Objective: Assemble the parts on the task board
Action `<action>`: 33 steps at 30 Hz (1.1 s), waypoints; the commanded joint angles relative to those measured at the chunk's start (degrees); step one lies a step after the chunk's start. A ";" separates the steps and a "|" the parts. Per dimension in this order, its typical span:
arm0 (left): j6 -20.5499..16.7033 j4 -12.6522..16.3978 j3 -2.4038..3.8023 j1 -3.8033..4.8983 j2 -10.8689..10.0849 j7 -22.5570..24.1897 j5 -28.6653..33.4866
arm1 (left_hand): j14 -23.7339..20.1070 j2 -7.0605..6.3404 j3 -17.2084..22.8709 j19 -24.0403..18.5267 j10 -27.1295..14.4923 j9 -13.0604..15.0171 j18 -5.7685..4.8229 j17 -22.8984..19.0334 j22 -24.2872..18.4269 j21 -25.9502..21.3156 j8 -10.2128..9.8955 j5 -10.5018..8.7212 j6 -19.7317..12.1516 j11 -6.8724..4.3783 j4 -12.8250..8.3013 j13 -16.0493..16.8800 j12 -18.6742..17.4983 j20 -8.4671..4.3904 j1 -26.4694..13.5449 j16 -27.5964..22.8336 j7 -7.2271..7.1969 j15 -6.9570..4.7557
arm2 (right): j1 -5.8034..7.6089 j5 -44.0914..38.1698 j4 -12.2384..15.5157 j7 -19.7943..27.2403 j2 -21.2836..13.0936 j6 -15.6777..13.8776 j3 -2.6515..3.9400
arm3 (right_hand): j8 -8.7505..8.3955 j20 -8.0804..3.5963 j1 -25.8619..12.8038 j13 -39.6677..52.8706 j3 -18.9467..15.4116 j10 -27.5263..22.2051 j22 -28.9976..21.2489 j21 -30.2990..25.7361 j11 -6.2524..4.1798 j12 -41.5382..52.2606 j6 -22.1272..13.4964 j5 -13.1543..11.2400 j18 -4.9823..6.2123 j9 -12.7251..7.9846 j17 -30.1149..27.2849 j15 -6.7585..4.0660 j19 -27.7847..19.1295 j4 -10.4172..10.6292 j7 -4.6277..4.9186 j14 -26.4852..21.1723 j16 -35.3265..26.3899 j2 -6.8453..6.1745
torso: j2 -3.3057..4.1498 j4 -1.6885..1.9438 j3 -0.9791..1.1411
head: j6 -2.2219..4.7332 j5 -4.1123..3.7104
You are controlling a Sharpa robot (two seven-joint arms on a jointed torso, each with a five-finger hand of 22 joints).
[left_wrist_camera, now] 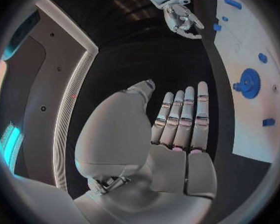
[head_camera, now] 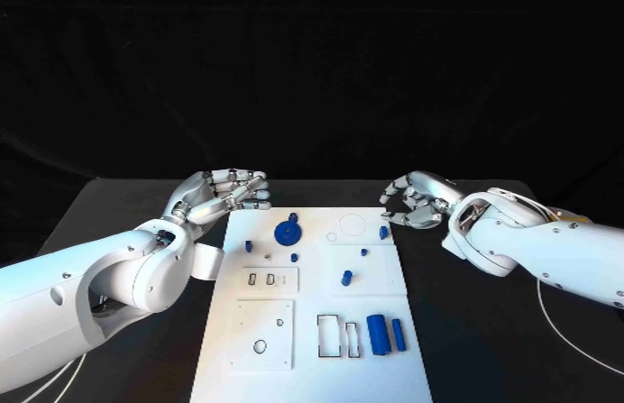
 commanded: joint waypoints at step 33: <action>1.20 -0.13 0.01 0.00 0.01 0.21 0.14 | -0.23 -0.29 0.38 0.27 -0.15 -0.09 0.21 0.09 -0.10 0.27 -0.25 -0.28 -0.39 -0.01 -0.03 0.08 -0.23 0.16 0.15 -0.29 2.42 -0.02 | -4.07 2.20 -3.85 2.32 1.25 3.67 -0.14 | -3.44 1.24 0.32 10.62 -2.96 2.28 14.41 -0.16 1.74 -0.11 -2.89 0.82 -0.60 -0.26 12.95 1.54 5.42 -0.25 2.21 5.61 0.34 0.22 | -0.04 0.05 -0.22 | -0.83 0.02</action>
